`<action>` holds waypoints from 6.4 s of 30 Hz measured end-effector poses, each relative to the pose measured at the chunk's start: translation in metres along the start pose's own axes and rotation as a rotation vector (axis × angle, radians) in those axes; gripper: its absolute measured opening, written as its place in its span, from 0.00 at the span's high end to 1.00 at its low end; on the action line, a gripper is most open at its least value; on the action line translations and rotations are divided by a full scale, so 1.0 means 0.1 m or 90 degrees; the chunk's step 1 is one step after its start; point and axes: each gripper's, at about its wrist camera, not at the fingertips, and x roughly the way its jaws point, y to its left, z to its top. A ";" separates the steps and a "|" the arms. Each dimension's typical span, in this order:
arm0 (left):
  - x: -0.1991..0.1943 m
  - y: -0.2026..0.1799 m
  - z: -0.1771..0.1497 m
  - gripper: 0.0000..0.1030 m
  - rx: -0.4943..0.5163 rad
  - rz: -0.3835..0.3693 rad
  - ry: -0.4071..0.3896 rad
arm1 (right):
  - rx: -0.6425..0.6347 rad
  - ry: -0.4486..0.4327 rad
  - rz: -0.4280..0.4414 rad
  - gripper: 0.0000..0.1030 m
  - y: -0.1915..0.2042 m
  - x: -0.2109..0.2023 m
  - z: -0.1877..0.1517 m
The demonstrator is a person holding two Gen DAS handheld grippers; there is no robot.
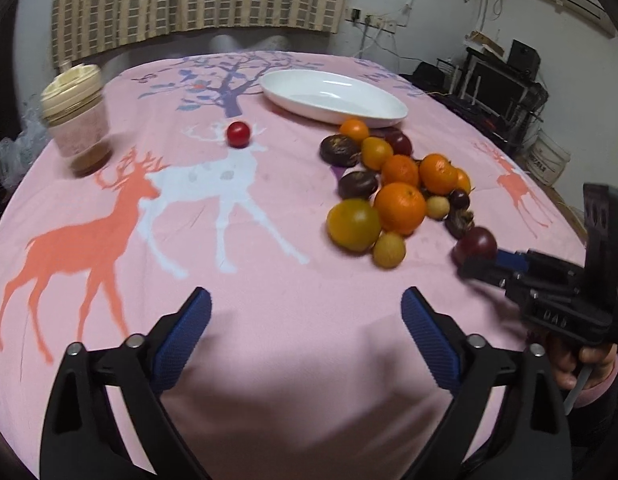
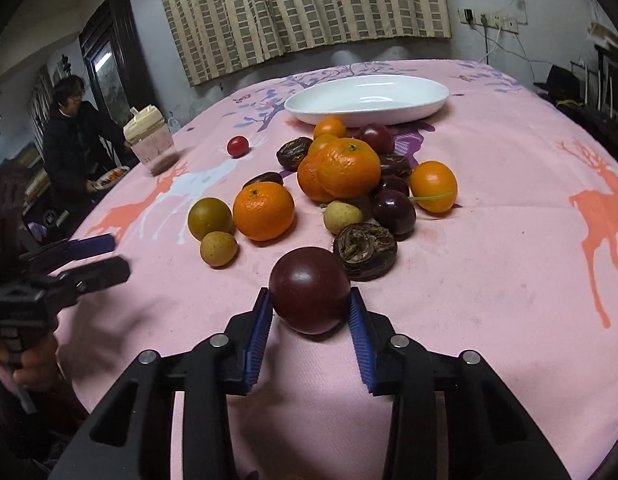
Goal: Organize fruits
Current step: 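Grasp the dark red plum with the right gripper while the left grasps a yellow-green lime, then carry both fruits to the white plate and open both grippers, then grasp a mandarin with the right gripper while the left grasps a small orange, then place both oranges on the white plate and open both grippers, then grasp a brown mangosteen with the right gripper while the left grasps a lime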
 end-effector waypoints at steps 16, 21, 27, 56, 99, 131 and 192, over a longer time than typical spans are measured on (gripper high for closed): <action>0.63 -0.15 0.54 0.58 0.020 -0.103 0.070 | -0.001 0.000 0.009 0.62 -0.03 -0.01 0.01; 0.64 -0.08 0.54 0.62 0.002 -0.106 0.076 | 0.009 0.004 0.004 0.63 -0.04 -0.01 0.02; 0.61 -0.12 0.51 0.63 0.019 -0.091 0.069 | 0.014 0.008 -0.035 0.63 -0.03 -0.08 0.04; 1.65 -0.06 2.50 0.63 0.024 0.058 0.016 | -0.203 0.054 -0.361 0.63 -0.51 1.90 2.46; 0.53 -0.24 0.95 0.21 0.167 -0.055 -0.025 | -0.146 0.042 -0.281 0.60 0.25 0.27 0.82; 0.77 -0.11 1.61 0.58 0.077 -0.088 -0.028 | -0.131 -0.031 -0.294 0.59 -0.02 0.36 1.51; 0.69 0.28 1.27 0.05 -0.007 0.080 -0.027 | -0.055 0.075 -0.215 0.64 0.24 0.41 0.34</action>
